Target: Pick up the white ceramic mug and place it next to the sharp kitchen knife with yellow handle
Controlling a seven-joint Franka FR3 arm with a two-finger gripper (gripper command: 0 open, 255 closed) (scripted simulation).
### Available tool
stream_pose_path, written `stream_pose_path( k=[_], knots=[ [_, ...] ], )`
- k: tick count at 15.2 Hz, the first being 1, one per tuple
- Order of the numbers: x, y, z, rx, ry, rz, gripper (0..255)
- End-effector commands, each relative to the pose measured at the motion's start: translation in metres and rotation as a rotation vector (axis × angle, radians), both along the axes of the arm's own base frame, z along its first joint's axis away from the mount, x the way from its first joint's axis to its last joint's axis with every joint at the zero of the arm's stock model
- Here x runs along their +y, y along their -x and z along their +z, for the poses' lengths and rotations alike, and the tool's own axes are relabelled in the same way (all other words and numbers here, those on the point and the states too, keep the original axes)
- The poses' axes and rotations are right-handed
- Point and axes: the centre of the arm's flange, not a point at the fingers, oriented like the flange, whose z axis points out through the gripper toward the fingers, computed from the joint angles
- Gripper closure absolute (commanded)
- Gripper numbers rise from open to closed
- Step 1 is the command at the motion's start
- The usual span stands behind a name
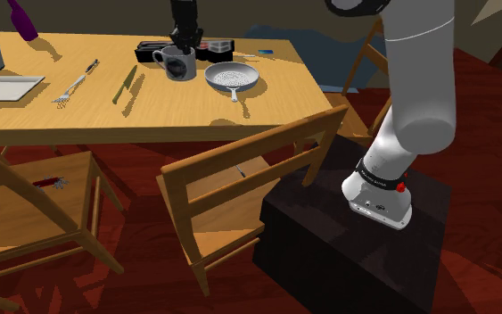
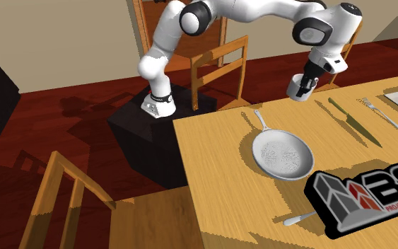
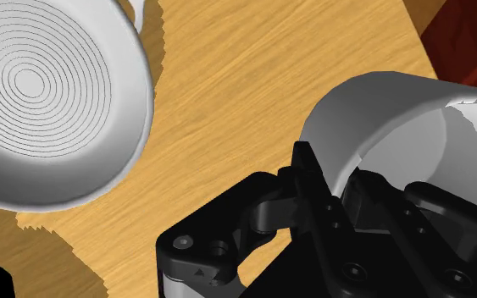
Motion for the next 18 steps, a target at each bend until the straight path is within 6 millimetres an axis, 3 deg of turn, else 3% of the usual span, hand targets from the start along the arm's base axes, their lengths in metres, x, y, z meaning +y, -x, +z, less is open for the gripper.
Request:
stream_pose_path(
  k=[1, 8, 18],
  knots=[
    [0.026, -0.005, -0.002, 0.000, 0.000, -0.001, 255],
    [0.119, -0.029, -0.009, 0.000, 0.000, -0.001, 255],
    [0.119, -0.029, -0.062, 0.000, 0.000, -0.001, 255]
  ],
)
